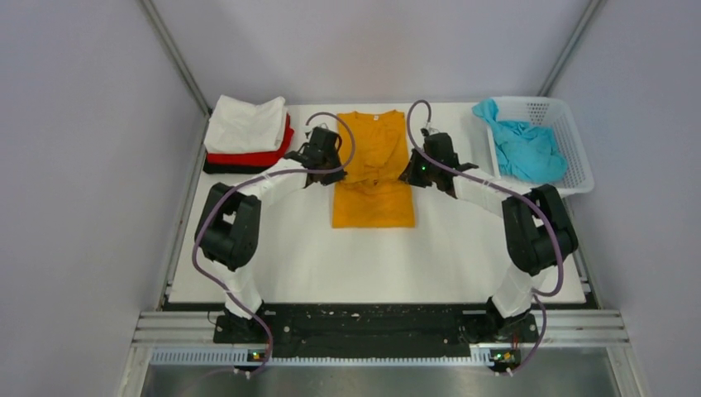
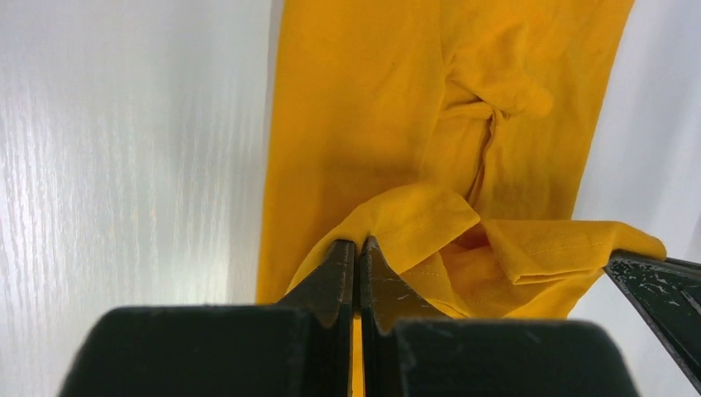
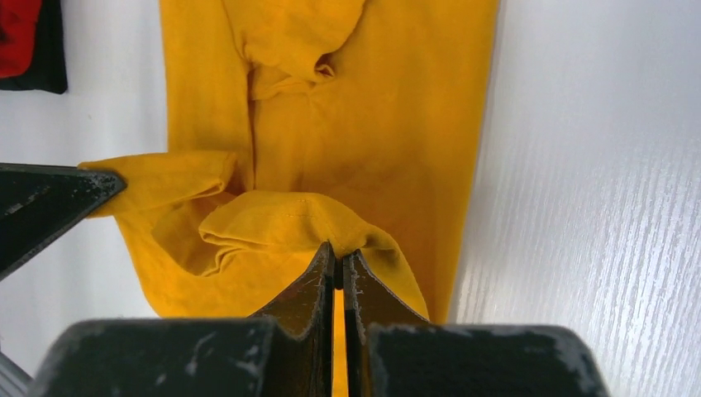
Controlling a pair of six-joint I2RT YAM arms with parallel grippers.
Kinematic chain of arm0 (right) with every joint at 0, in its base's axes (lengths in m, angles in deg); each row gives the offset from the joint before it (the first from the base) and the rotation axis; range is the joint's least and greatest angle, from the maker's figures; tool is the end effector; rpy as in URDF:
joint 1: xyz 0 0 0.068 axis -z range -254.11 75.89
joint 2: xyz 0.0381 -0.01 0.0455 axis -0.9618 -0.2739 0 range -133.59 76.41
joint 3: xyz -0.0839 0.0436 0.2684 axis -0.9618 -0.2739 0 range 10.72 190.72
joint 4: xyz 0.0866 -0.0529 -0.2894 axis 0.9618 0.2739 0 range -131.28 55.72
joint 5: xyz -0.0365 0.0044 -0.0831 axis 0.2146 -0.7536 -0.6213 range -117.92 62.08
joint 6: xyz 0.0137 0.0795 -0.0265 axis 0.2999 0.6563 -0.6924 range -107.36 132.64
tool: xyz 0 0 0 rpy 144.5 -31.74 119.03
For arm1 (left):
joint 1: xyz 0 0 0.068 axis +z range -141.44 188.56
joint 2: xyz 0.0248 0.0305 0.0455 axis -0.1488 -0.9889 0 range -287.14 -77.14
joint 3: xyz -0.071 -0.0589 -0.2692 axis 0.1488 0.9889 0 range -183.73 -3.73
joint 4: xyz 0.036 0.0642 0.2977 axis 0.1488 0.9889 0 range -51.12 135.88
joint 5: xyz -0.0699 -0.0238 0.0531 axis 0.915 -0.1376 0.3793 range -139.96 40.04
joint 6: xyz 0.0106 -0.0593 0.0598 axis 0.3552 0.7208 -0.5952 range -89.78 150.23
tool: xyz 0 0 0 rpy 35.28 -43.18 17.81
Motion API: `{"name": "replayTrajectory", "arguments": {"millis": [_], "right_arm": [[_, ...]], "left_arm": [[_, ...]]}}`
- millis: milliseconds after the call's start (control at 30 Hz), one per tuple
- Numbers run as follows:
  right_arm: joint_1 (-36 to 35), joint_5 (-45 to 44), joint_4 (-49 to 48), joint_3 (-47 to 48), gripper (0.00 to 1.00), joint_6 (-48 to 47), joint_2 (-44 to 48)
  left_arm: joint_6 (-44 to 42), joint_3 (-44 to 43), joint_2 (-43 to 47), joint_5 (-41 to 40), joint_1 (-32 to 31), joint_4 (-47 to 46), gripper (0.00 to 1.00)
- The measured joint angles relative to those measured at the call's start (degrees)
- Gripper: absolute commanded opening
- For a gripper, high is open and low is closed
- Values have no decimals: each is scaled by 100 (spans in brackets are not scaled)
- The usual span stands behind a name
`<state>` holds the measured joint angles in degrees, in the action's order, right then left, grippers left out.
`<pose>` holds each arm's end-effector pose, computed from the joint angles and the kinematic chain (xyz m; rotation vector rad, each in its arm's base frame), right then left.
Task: Fold and stack the t-shirts
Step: Fold the folded rectangular tshirt in 1/3 of the way
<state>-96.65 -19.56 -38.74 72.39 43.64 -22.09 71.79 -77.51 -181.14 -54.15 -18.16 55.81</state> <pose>0.4072 0.1808 0.1654 0.0918 2.3338 0.6496 0.4230 -0.2068 0.1772 -0.3505 2.4186 -0.4642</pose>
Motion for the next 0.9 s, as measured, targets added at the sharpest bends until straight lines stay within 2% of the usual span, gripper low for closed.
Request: {"name": "replayTrajectory", "arguments": {"millis": [100, 167, 233, 300, 333, 367, 400, 433, 467, 500, 667, 900], "right_arm": [[35, 11, -76, 15, 0, 4, -190], [44, 11, -116, 28, 3, 7, -289], [57, 4, -138, 55, 13, 9, -365], [70, 2, -153, 138, 21, 28, -470], [76, -2, -164, 188, 28, 28, -522], [90, 2, -170, 247, 40, 28, -577], [105, -7, -170, 302, 57, 20, -619], [116, -17, -173, 317, 71, 61, -621], [133, -22, -177, 323, 94, 68, -621], [146, -39, -197, 326, 98, 37, -616], [173, -24, -227, 229, 99, 17, -494], [173, 94, -229, -846, 99, 15, 662]], "left_arm": [[-83, -234, -273, 170, 116, 72, 2], [-127, -361, -433, 302, 175, 129, 17], [-149, -433, -546, 380, 214, 136, 25], [-181, -483, -634, 435, 245, 157, 60], [-219, -494, -660, 442, 264, 164, 76], [-227, -507, -678, 455, 286, 195, 94], [-229, -525, -684, 452, 304, 243, 98], [-245, -542, -684, 426, 321, 289, 99], [-260, -564, -684, 404, 350, 323, 99], [-269, -577, -682, 374, 378, 337, 99], [-317, -535, -417, 238, 527, 446, 99], [-361, 328, 756, 483, 557, 310, 99]]}}
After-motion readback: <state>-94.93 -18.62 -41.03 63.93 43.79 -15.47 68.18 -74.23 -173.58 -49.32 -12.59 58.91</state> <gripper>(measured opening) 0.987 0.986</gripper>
